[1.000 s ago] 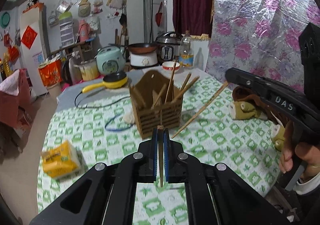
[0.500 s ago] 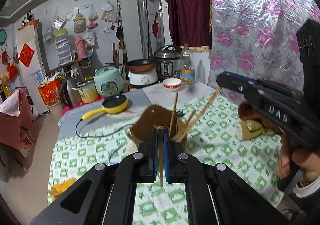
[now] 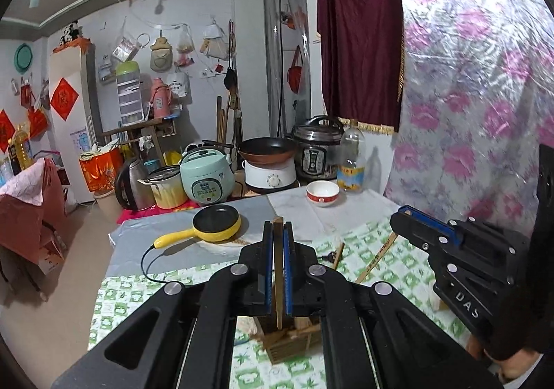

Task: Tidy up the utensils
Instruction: 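Lift both held chopsticks and carry them over the wooden holder, then open both tools to drop the chopsticks into the wooden holder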

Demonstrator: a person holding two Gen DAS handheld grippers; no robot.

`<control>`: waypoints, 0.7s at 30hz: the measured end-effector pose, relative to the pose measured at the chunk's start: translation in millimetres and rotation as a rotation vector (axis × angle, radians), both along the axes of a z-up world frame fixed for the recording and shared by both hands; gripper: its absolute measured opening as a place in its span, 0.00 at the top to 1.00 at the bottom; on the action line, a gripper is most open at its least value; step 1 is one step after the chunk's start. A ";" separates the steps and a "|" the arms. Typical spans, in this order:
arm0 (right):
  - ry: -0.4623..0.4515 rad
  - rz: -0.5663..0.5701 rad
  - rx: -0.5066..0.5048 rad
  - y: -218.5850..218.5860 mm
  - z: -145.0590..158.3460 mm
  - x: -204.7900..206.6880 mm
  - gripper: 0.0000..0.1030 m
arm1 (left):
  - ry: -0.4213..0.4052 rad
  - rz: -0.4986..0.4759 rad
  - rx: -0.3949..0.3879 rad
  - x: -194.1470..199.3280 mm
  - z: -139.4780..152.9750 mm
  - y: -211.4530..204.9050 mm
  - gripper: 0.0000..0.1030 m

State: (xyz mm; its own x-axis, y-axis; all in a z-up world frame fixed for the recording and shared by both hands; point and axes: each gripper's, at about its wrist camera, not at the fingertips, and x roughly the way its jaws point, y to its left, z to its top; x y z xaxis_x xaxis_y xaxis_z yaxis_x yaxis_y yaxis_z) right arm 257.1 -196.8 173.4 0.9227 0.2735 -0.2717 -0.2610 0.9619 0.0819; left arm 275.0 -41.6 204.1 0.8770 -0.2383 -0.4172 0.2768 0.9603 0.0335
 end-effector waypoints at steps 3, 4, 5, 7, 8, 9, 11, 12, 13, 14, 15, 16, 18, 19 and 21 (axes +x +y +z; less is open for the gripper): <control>-0.003 -0.005 0.006 0.1 -1.8 9.4 0.94 | 0.007 0.005 -0.021 11.7 -6.9 -0.8 0.94; 0.000 -0.007 0.003 1.2 -4.9 13.0 0.94 | 0.009 0.008 -0.024 13.1 -10.0 0.8 0.94; 0.007 -0.008 -0.002 2.7 -8.8 16.2 0.94 | 0.014 0.012 -0.027 15.9 -14.5 1.4 0.94; 0.028 -0.010 -0.010 8.0 -20.1 20.3 0.94 | 0.048 0.024 -0.026 23.9 -31.2 0.7 0.94; 0.040 -0.009 -0.012 10.4 -26.4 21.3 0.94 | 0.067 0.027 -0.022 26.7 -38.4 1.4 0.94; 0.061 -0.003 -0.015 12.6 -34.3 23.3 0.89 | 0.098 0.036 -0.020 30.4 -47.9 0.9 0.91; 0.105 0.009 -0.022 14.5 -43.5 23.1 0.76 | 0.159 0.061 -0.027 31.9 -60.9 2.8 0.59; 0.097 -0.003 -0.019 13.8 -45.9 16.8 0.62 | 0.172 0.076 -0.043 26.5 -64.4 6.1 0.43; 0.085 -0.017 -0.017 12.2 -46.7 10.8 0.55 | 0.166 0.087 -0.053 19.1 -65.7 9.5 0.37; 0.073 -0.038 -0.015 9.4 -46.9 2.9 0.46 | 0.160 0.105 -0.043 9.6 -66.7 10.3 0.34; 0.069 -0.053 -0.012 5.6 -47.0 -6.6 0.43 | 0.157 0.119 -0.029 3.8 -68.0 10.4 0.26; 0.071 -0.057 -0.009 3.0 -47.2 -12.6 0.42 | 0.150 0.136 -0.018 -4.1 -69.4 10.4 0.20; 0.078 -0.091 -0.008 -1.7 -47.2 -26.4 0.37 | 0.140 0.167 0.003 -21.3 -73.5 11.4 0.16; 0.090 -0.114 -0.001 -5.2 -48.2 -37.6 0.35 | 0.139 0.182 0.018 -29.2 -76.5 11.5 0.15; 0.114 -0.139 0.012 -9.9 -51.5 -49.3 0.27 | 0.149 0.215 0.027 -44.5 -84.2 14.2 0.14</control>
